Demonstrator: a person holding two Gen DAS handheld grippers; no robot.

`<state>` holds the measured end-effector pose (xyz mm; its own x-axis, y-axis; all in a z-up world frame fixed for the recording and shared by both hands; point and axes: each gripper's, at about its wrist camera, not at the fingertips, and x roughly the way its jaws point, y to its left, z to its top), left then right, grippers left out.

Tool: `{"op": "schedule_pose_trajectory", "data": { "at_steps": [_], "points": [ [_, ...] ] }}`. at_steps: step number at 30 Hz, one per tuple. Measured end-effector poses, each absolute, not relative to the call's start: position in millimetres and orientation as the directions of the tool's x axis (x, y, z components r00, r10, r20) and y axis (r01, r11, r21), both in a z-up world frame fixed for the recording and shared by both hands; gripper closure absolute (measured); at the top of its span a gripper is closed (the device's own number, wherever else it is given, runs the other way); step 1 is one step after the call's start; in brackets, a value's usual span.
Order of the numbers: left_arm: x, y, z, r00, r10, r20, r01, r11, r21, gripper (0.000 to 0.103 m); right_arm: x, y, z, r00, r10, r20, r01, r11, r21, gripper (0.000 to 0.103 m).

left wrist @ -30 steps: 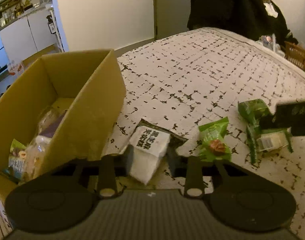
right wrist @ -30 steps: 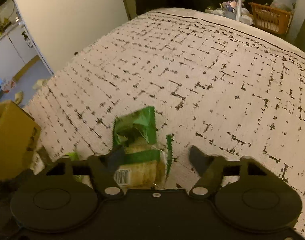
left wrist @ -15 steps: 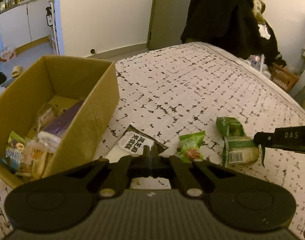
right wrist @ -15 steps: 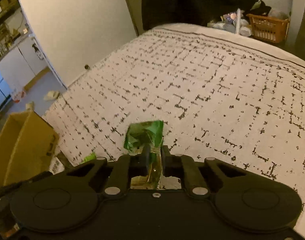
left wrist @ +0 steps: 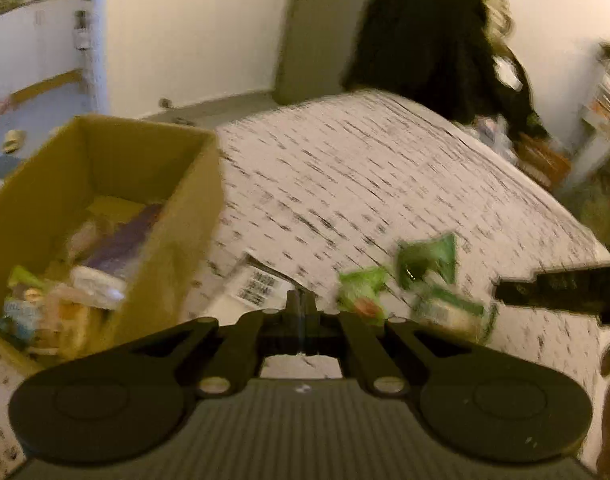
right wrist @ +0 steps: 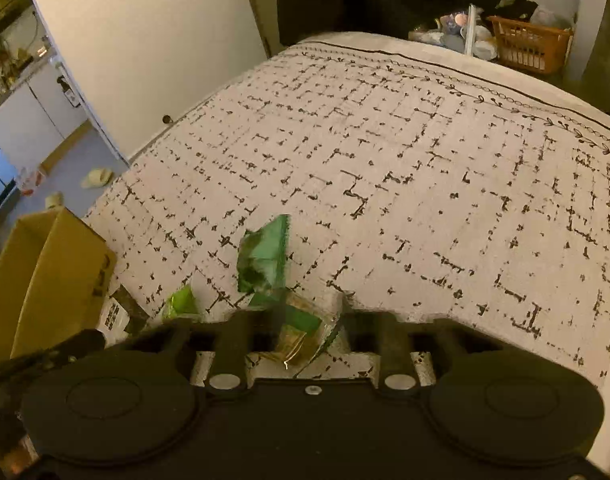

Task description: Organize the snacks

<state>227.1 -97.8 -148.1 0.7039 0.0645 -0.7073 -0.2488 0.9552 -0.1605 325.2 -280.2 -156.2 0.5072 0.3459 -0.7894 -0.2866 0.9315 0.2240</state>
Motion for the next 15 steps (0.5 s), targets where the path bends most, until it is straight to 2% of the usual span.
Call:
{"op": "schedule_pose_trajectory", "data": {
  "at_steps": [1,3,5,7,8,10,13,15],
  "points": [
    [228,-102,-150,0.705,0.083,-0.704,-0.239,0.963,-0.125,0.103,325,-277,-157,0.508,0.34,-0.792,-0.296,0.932,0.21,0.04],
    [229,-108,-151,0.718,0.137,-0.683,-0.237,0.97,-0.055,0.099,326,-272,-161,0.49,0.335,-0.805,-0.309,0.93,0.199,0.04],
    [235,-110,-155,0.715,0.144,-0.684,-0.229,0.973,-0.035,0.091,328,-267,-166,0.472,0.335,-0.815,-0.319,0.927,0.196,0.038],
    [243,-108,-165,0.692,0.123,-0.711,-0.214,0.976,-0.039,0.065,329,-263,-171,0.461,0.325,-0.826,-0.33,0.927,0.18,0.038],
    [246,-106,-169,0.678,0.122,-0.725,-0.221,0.974,-0.042,0.061,330,-261,-172,0.458,0.323,-0.828,-0.335,0.926,0.176,0.038],
    [248,-101,-173,0.656,0.157,-0.738,-0.266,0.964,-0.031,0.059,330,-258,-174,0.458,0.323,-0.828,-0.344,0.923,0.17,0.036],
    [249,-97,-175,0.664,0.179,-0.726,-0.261,0.965,-0.001,0.055,329,-253,-174,0.463,0.322,-0.826,-0.362,0.919,0.156,0.023],
    [251,-97,-178,0.666,0.179,-0.724,-0.249,0.968,0.009,0.055,329,-249,-175,0.465,0.311,-0.829,-0.367,0.92,0.139,0.02]
  ]
}}
